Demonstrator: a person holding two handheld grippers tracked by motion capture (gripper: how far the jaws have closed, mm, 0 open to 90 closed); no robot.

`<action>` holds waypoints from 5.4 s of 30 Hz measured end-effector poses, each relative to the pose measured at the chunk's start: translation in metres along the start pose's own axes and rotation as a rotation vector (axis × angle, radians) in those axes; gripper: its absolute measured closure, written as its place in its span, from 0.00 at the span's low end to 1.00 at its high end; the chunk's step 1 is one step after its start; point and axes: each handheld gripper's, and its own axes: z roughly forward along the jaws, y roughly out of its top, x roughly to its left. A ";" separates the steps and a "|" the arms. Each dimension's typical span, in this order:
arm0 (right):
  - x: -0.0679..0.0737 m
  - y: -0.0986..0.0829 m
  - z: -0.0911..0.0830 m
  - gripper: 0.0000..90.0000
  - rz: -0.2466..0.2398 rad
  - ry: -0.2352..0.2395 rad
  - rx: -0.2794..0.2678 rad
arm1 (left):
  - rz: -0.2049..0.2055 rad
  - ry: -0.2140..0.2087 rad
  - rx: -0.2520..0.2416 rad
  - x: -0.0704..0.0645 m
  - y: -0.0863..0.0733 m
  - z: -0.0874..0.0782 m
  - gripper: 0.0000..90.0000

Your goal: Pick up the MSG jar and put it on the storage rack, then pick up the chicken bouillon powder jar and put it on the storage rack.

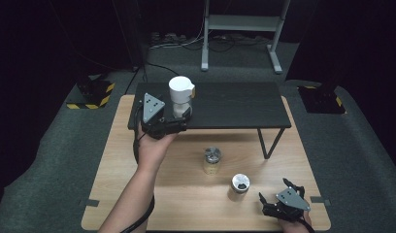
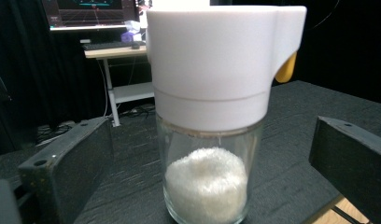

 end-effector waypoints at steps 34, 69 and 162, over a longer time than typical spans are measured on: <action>0.001 0.000 0.000 0.01 -0.002 -0.004 0.003 | 0.003 0.006 -0.005 0.001 -0.027 -0.060 0.00; 0.002 0.000 0.000 0.01 -0.011 -0.008 0.003 | -0.036 -0.045 0.105 -0.006 -0.120 -0.091 0.00; 0.041 0.069 -0.032 0.00 -0.009 0.132 -0.189 | 0.197 -0.100 0.375 -0.028 -0.225 -0.085 0.01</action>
